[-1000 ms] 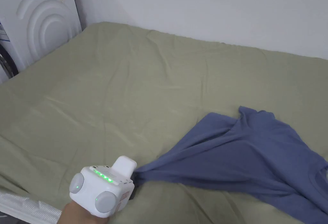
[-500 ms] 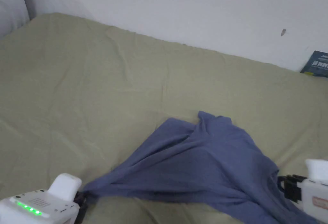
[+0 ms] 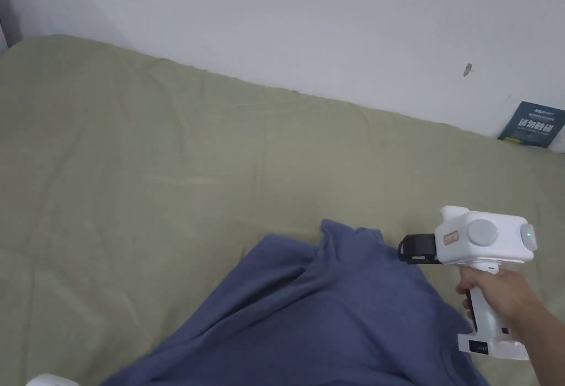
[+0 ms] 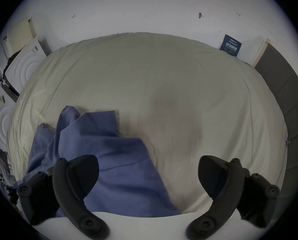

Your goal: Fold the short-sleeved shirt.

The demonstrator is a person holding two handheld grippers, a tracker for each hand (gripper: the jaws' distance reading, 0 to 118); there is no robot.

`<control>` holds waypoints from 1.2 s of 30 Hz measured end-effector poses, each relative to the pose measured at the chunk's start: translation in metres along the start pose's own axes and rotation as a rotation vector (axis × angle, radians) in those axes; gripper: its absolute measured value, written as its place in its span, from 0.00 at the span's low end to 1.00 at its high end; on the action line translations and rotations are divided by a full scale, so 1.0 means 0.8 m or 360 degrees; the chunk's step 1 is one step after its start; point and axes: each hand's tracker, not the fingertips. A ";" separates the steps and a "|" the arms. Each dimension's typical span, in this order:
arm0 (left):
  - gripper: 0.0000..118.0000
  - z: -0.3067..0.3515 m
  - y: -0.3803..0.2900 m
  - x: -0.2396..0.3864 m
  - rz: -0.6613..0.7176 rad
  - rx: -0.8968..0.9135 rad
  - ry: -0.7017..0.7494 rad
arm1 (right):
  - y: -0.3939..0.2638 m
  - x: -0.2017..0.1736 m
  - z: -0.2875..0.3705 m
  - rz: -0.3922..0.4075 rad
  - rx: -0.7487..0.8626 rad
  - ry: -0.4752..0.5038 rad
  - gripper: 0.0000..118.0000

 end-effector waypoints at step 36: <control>0.00 0.054 0.212 0.014 0.0313 0.0527 -0.0172 | -0.054 0.033 0.406 -0.0067 0.0765 0.0413 0.03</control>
